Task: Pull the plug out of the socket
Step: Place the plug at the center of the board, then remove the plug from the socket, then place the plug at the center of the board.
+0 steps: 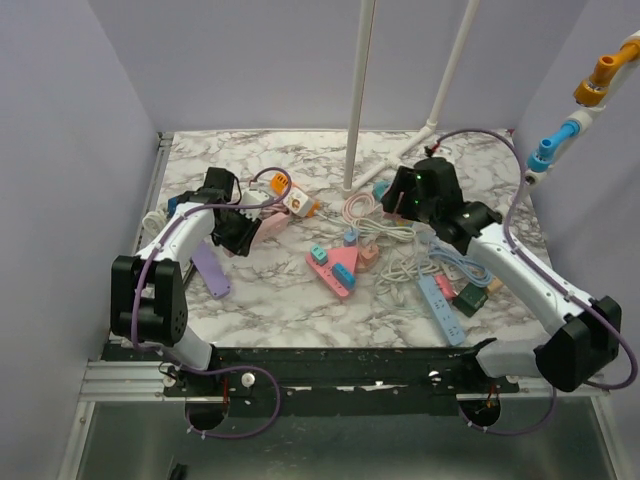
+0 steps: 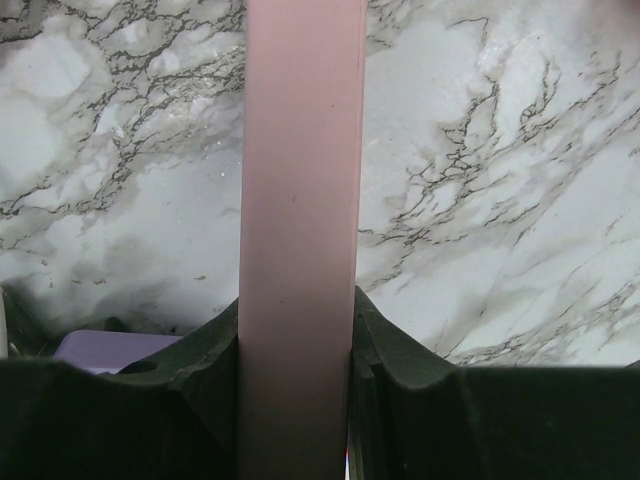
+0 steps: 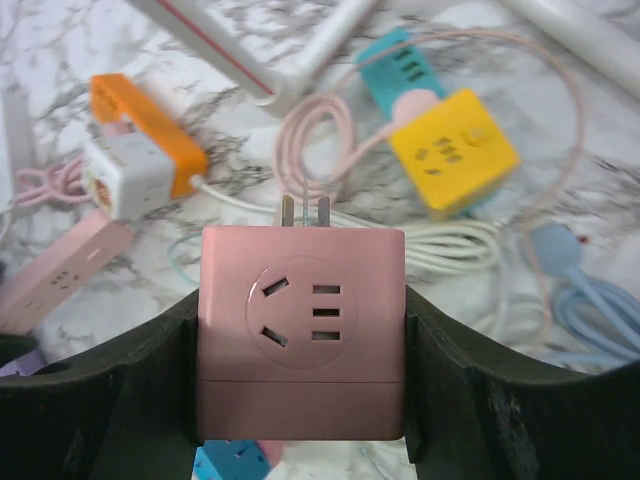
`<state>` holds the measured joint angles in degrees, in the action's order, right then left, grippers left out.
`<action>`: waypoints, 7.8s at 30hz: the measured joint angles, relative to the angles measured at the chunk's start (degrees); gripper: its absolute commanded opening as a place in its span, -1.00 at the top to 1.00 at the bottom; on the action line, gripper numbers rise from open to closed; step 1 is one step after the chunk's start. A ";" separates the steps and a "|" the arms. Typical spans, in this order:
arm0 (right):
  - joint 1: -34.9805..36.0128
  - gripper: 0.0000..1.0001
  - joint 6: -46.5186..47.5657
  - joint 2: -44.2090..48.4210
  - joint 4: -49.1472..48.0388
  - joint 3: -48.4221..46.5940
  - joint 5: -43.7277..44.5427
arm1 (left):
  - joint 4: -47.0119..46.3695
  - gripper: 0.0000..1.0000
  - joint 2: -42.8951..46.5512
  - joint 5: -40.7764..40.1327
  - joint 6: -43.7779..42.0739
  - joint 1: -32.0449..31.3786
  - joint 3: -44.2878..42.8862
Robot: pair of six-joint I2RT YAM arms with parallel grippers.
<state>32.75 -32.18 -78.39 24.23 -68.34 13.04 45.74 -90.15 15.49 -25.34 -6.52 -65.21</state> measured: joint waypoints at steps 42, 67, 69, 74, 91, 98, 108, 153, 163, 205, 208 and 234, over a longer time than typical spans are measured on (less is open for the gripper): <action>3.13 -1.00 3.96 -8.00 7.43 -9.42 -0.59 | 2.71 -0.97 -1.86 4.52 1.64 0.24 -16.13; 3.30 -1.00 6.56 -17.51 -1.64 -13.05 -14.16 | -6.10 -0.65 -25.53 7.72 -13.62 -2.19 -30.88; 3.30 -1.00 6.86 -19.63 -2.08 -13.79 -14.25 | -4.68 -0.58 -25.83 8.28 -13.99 -2.19 -32.13; 3.30 -1.00 8.02 -20.76 -2.08 -13.86 -14.21 | -0.07 -0.53 -27.36 10.03 -14.88 -2.25 -35.43; 12.26 -1.00 25.73 -39.93 -3.58 -31.34 -3.58 | 18.32 -0.71 -28.24 16.41 -7.08 5.16 -50.03; 15.23 -1.00 31.91 -47.19 -3.80 -36.96 1.64 | 22.75 -0.70 -28.24 16.70 -4.94 10.16 -56.52; 17.90 -1.00 37.51 -54.03 -3.82 -43.04 10.60 | 24.24 -0.70 -28.24 16.68 -4.55 9.46 -54.66; 18.29 0.92 36.65 -33.22 -29.38 -10.95 4.79 | 5.77 -0.97 -26.45 34.99 16.09 10.21 -37.03; 18.36 0.92 34.01 -27.34 -30.34 -8.63 3.65 | -4.52 -0.97 -26.58 39.26 25.44 10.21 -30.53; 19.26 0.95 28.70 -23.54 -33.14 -3.63 0.39 | -28.96 1.00 -26.82 58.07 39.74 9.62 -19.08; 19.02 0.94 28.13 -21.29 -33.00 -2.08 0.15 | -26.67 1.00 -26.01 56.89 39.23 8.92 -19.21; -2.40 0.49 7.41 2.10 -11.26 16.24 15.67 | -17.44 1.00 -24.28 43.87 30.75 7.65 -21.00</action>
<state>30.35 -24.77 -76.29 12.97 -52.10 28.71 28.29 -114.43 59.35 5.41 1.13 -86.21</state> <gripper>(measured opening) 0.660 0.391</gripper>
